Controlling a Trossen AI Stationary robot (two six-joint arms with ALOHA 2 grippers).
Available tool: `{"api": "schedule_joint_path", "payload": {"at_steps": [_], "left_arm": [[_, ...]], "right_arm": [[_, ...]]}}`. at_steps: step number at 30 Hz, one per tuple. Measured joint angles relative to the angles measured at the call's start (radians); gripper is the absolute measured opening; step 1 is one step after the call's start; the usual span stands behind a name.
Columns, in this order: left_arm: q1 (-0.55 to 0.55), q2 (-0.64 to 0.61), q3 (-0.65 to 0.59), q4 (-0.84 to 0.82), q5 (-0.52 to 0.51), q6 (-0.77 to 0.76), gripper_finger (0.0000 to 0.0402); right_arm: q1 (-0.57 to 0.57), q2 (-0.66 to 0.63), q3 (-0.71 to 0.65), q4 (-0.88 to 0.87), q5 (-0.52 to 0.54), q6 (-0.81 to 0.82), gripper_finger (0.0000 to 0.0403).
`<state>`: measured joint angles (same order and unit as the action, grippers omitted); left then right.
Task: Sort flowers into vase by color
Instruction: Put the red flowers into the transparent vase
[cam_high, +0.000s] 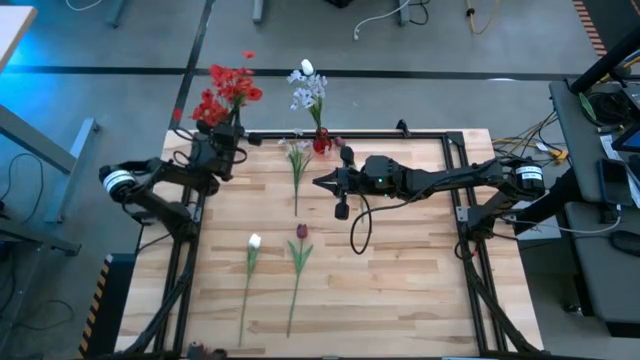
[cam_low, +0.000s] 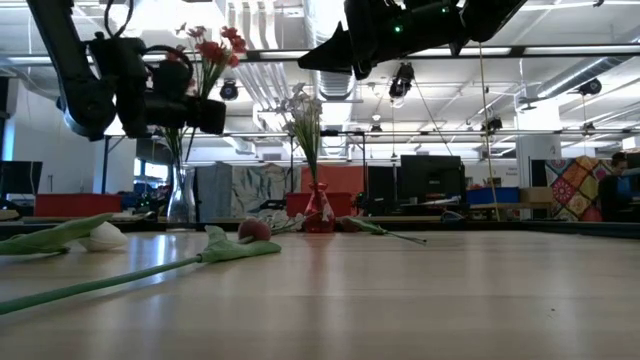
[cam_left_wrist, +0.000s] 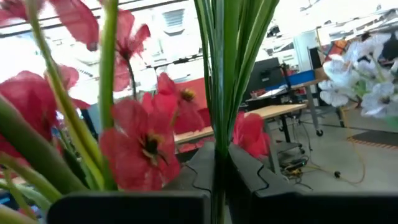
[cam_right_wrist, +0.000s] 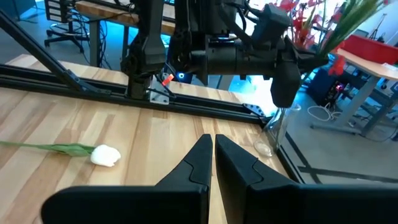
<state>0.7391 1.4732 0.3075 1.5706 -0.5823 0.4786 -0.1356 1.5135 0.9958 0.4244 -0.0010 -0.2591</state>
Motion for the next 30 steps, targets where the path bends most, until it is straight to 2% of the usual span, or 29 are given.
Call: {"api": "schedule_joint_path", "payload": {"at_steps": [10,19,23,30], "left_arm": [[0.021,0.037,0.02,0.0,0.014,0.014,0.0],[0.029,0.064,0.019,0.0,-0.009,-0.053,0.0002],[0.029,0.064,0.018,0.0,-0.063,-0.058,0.0025],[0.027,0.058,0.018,-0.026,-0.064,-0.052,0.0086]], "right_arm": [[0.0,0.0,0.0,0.0,-0.002,-0.003,0.0012],[0.0,0.0,0.0,0.0,-0.002,-0.002,0.0012],[0.0,0.0,0.0,0.0,-0.001,0.004,0.0012],[0.0,0.0,0.0,0.0,-0.001,0.007,0.0012]]}}
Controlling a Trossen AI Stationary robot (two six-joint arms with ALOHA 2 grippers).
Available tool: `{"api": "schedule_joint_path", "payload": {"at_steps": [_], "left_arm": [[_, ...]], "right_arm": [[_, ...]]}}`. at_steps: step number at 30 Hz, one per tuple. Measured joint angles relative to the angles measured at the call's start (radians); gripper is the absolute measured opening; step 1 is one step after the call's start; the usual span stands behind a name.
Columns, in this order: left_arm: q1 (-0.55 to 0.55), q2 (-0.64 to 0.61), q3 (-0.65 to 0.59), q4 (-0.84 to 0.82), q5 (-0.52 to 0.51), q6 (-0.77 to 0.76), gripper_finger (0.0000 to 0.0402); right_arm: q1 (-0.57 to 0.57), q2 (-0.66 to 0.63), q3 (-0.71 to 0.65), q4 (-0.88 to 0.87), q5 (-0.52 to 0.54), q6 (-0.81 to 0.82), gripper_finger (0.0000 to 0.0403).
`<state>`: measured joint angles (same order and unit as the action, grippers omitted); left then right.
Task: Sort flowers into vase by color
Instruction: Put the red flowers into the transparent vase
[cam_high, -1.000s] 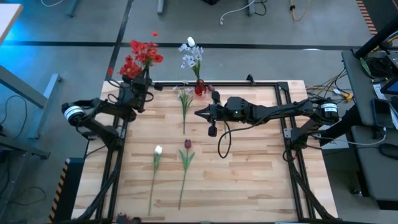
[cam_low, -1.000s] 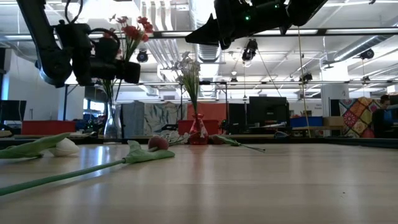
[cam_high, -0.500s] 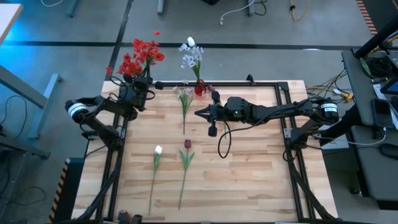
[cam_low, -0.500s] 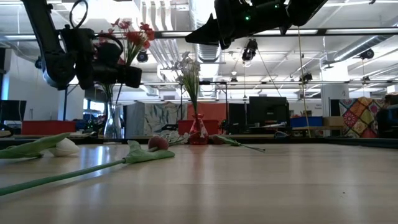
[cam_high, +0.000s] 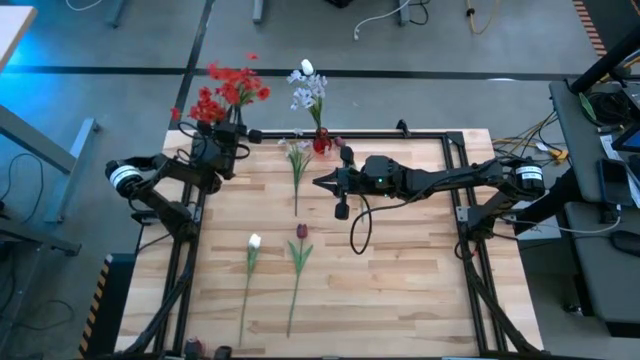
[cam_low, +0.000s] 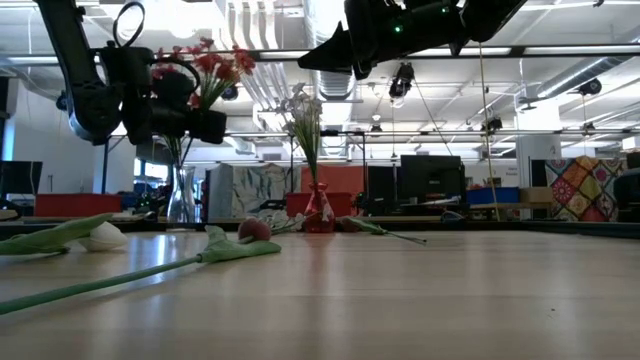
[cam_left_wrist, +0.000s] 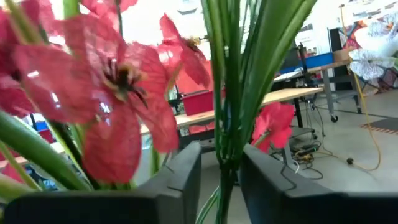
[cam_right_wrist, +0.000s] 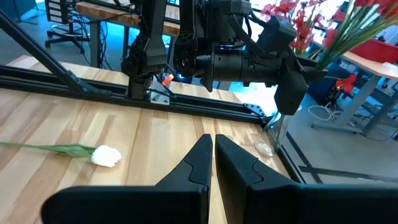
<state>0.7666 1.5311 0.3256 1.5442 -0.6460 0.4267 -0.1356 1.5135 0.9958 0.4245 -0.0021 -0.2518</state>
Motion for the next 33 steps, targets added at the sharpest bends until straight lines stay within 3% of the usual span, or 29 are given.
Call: {"api": "schedule_joint_path", "payload": {"at_steps": [6,11,16,23,33], "left_arm": [[0.0,-0.001,0.0,-0.026,0.0,-0.023,0.0129],[0.0,-0.004,0.0,-0.03,0.0,-0.042,0.0135],[0.0,-0.006,0.0,-0.032,0.001,-0.084,0.0105],[0.0,-0.007,-0.001,-0.044,0.035,-0.225,0.0014],[0.007,-0.006,-0.001,-0.042,0.0,-0.308,0.0017]], "right_arm": [[0.0,0.0,0.0,0.0,0.0,0.003,0.0012],[0.0,0.0,0.0,0.0,0.0,0.005,0.0012],[0.0,0.0,0.0,-0.001,0.0,0.005,0.0012],[0.0,0.0,0.0,-0.001,0.0,0.005,0.0012],[0.0,0.0,0.0,-0.002,0.0,0.0,0.0012]]}}
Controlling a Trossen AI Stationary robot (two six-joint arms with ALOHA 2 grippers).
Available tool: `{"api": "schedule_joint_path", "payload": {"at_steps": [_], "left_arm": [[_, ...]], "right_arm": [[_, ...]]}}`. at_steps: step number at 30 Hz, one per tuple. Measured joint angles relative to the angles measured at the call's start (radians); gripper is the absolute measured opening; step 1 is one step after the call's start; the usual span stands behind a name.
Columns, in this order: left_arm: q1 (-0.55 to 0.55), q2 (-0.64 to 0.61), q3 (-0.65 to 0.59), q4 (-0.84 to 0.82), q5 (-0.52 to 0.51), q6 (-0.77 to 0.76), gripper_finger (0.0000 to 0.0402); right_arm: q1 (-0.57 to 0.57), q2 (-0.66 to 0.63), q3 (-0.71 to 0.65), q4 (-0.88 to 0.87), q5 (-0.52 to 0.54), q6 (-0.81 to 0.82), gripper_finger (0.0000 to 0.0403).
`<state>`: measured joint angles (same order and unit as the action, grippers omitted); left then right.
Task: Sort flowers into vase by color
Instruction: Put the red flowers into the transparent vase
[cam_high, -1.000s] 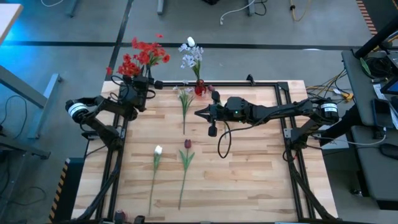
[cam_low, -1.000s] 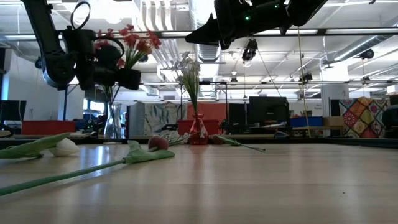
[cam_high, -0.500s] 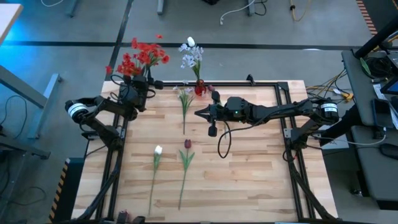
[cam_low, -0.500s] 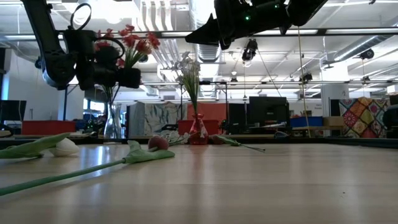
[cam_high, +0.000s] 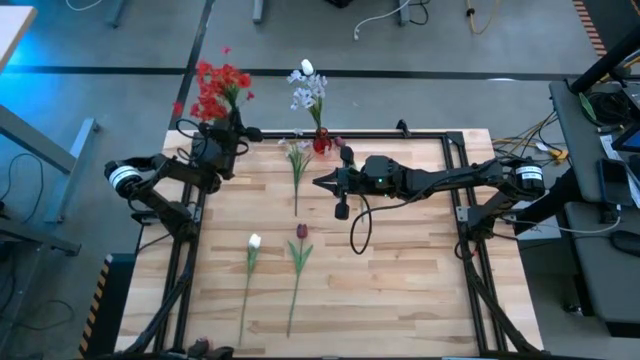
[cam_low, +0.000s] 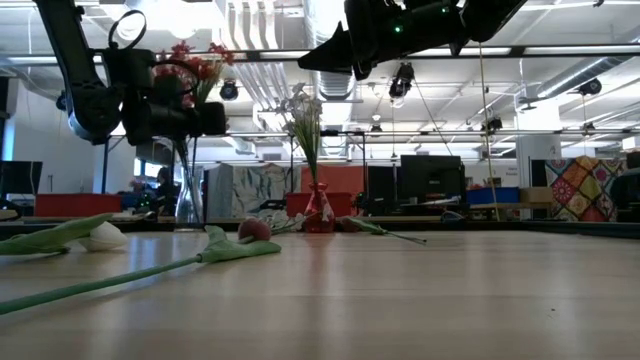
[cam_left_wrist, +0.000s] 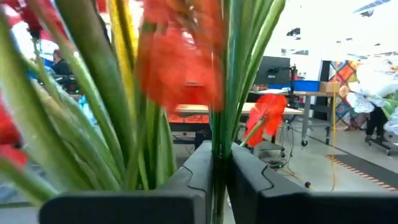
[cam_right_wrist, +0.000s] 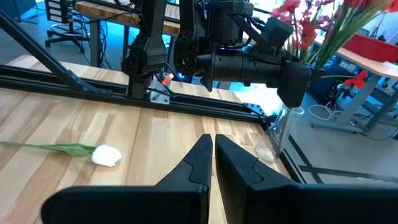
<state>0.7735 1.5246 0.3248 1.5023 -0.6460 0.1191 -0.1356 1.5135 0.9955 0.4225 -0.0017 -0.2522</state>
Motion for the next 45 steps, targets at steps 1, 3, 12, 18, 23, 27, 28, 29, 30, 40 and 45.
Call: {"api": "schedule_joint_path", "payload": {"at_steps": [1,3,12,18,23,27,28,29,30,40,45], "left_arm": [[0.001,0.0,0.0,-0.001,-0.002,0.003,0.0023],[0.001,0.0,0.0,-0.001,-0.003,0.014,0.0039],[0.001,0.0,0.0,-0.004,0.009,0.028,0.0123],[0.001,0.0,0.0,-0.009,0.008,0.045,0.0142],[0.0,-0.001,-0.001,-0.013,0.008,0.08,0.0122],[-0.004,-0.001,-0.009,-0.019,0.009,0.078,0.0092],[-0.007,-0.001,-0.009,-0.019,0.009,0.078,0.0086],[-0.01,-0.002,-0.009,-0.019,0.009,0.08,0.0082],[-0.014,-0.002,-0.009,-0.019,0.009,0.083,0.008],[-0.033,-0.074,-0.01,-0.128,0.011,0.152,0.0132],[-0.033,-0.188,-0.01,-0.309,0.012,0.152,0.017]], "right_arm": [[0.0,0.0,0.0,0.0,0.0,-0.001,0.0012],[0.0,0.0,0.0,0.0,0.0,-0.001,0.0012],[0.0,0.0,-0.001,0.0,0.0,-0.002,0.0012],[0.0,0.0,-0.001,0.0,0.0,-0.002,0.0012],[0.0,0.0,-0.001,-0.004,0.0,0.003,0.0012],[-0.002,0.0,-0.001,-0.006,0.0,0.011,0.0012],[-0.002,0.0,-0.001,-0.006,0.0,0.011,0.0012],[-0.002,0.0,-0.001,-0.006,0.0,0.012,0.0012],[-0.002,0.0,-0.001,-0.006,0.0,0.011,0.0012],[-0.002,0.0,-0.001,-0.006,0.0,0.009,0.0012],[-0.002,0.0,-0.001,-0.006,0.0,0.009,0.0012]]}}
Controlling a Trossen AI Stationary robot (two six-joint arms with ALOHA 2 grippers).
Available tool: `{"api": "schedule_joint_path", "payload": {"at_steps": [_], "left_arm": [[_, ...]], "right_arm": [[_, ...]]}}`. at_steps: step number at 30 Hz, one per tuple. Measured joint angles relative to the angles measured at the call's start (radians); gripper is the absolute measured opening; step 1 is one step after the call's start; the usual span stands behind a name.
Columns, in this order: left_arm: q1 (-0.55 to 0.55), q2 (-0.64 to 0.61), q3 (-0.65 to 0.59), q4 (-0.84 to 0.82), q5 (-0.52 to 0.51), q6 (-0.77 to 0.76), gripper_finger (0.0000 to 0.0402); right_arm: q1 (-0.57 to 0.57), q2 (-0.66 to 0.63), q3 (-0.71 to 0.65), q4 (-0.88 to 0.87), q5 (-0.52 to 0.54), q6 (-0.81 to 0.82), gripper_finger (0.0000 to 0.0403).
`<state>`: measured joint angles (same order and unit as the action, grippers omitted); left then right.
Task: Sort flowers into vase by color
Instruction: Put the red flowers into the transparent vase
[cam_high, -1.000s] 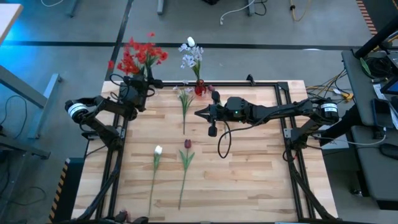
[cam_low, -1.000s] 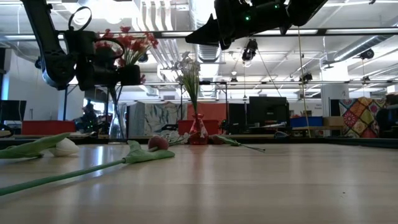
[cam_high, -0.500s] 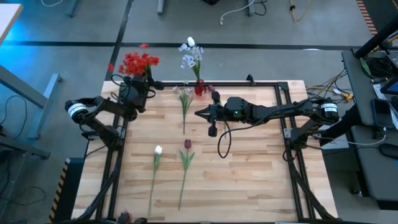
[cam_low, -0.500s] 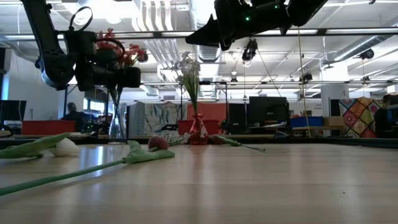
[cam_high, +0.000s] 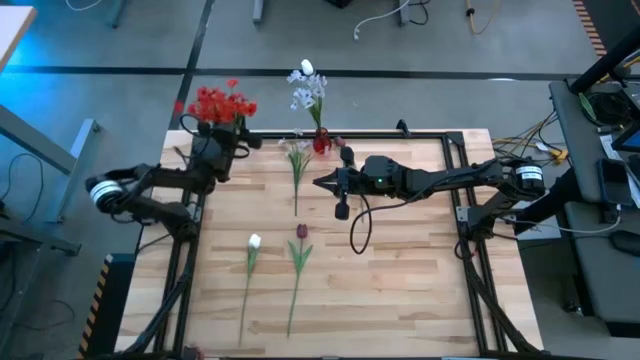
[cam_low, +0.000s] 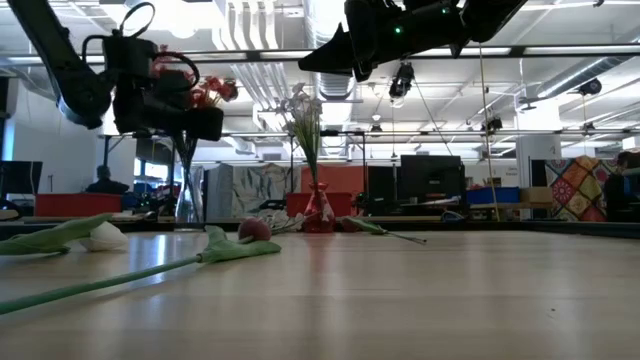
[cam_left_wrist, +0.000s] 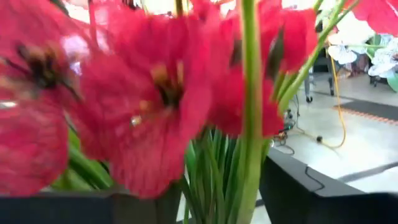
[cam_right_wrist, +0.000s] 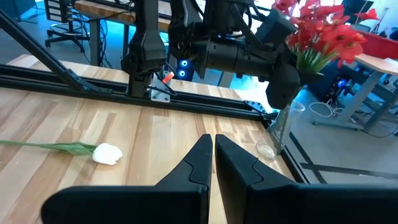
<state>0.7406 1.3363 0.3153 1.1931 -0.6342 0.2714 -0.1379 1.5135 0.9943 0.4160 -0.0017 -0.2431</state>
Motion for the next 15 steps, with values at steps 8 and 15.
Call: {"api": "schedule_joint_path", "payload": {"at_steps": [8,15], "left_arm": [[0.0,-0.19,0.0,-0.256,0.033,-0.029,0.0194],[0.0,-0.306,0.0,-0.417,0.078,-0.045,0.0194]], "right_arm": [[0.0,0.0,0.0,0.0,0.0,0.0,0.0012],[0.0,0.0,0.0,0.0,0.0,0.004,0.0012]]}}
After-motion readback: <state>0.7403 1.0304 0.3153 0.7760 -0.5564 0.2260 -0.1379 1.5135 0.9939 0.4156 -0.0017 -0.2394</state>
